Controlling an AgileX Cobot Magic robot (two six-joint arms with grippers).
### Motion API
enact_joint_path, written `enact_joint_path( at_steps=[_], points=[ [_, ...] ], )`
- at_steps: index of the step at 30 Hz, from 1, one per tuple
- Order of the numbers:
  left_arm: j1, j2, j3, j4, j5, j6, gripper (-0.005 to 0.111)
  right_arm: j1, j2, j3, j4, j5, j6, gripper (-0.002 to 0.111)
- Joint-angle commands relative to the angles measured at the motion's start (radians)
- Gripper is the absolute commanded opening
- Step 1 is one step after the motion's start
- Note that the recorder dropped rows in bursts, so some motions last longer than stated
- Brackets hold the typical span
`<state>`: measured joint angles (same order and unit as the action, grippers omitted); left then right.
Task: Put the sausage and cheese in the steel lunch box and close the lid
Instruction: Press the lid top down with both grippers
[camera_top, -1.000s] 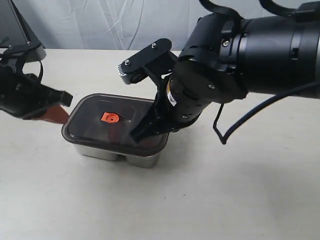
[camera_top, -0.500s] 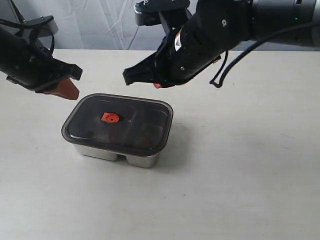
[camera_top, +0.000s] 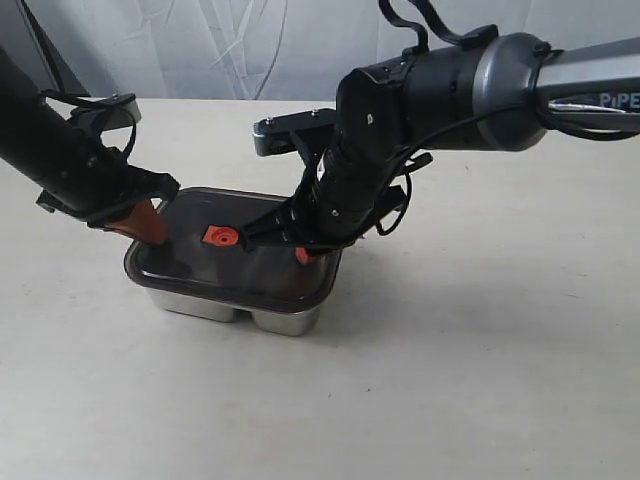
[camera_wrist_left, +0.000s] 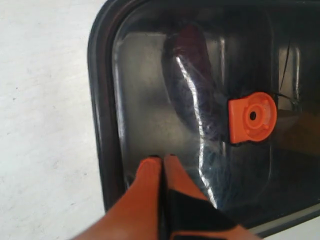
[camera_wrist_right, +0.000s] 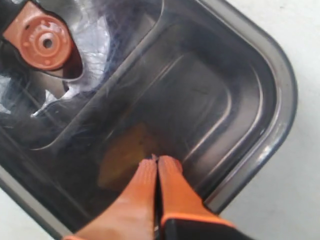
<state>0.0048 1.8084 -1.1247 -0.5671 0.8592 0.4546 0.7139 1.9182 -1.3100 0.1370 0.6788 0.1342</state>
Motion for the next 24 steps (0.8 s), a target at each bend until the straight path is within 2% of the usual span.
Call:
enact_joint_path(
  at_steps=[1, 24],
  points=[
    [0.003, 0.024, -0.001, 0.02, 0.019, -0.005, 0.0, -0.005, 0.03, -0.004, 0.006, 0.012, -0.009, -0.001],
    [0.003, 0.036, 0.002, 0.087, 0.03, -0.058, 0.0, -0.005, 0.081, -0.002, 0.078, 0.06, -0.032, -0.001]
  ],
)
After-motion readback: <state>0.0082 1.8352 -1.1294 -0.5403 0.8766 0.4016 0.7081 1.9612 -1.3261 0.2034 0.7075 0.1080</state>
